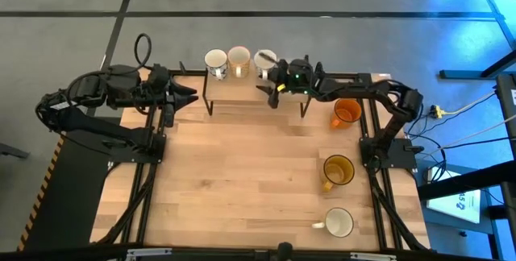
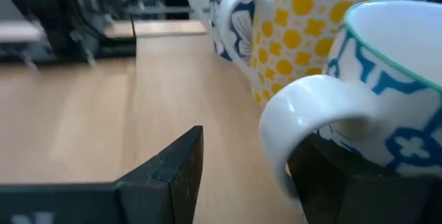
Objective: Place coffee mugs
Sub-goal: Put the light blue patterned mug on the shelf
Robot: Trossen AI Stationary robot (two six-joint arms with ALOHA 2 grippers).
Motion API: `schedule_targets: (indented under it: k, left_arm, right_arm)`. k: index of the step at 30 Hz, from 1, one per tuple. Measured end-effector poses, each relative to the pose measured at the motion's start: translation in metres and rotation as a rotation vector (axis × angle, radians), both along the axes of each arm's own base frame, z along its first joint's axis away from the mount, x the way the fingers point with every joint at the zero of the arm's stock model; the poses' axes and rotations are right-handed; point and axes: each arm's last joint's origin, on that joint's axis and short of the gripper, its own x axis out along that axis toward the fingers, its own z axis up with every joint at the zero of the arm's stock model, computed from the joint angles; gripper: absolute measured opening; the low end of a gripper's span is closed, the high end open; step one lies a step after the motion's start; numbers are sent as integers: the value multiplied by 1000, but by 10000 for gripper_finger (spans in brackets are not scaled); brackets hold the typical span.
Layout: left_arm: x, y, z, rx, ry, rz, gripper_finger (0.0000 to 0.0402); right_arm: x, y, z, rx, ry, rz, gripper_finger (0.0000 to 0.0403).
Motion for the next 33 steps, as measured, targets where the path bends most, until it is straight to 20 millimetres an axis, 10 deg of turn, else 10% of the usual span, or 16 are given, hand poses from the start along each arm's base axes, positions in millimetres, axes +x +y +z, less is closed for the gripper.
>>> schedule_targets:
  k: [33]
  left_arm:
    - [-1, 0, -1, 111, 48, -40, 105]
  right_arm:
    - [-22, 20, 25, -41, 225, -222, 189]
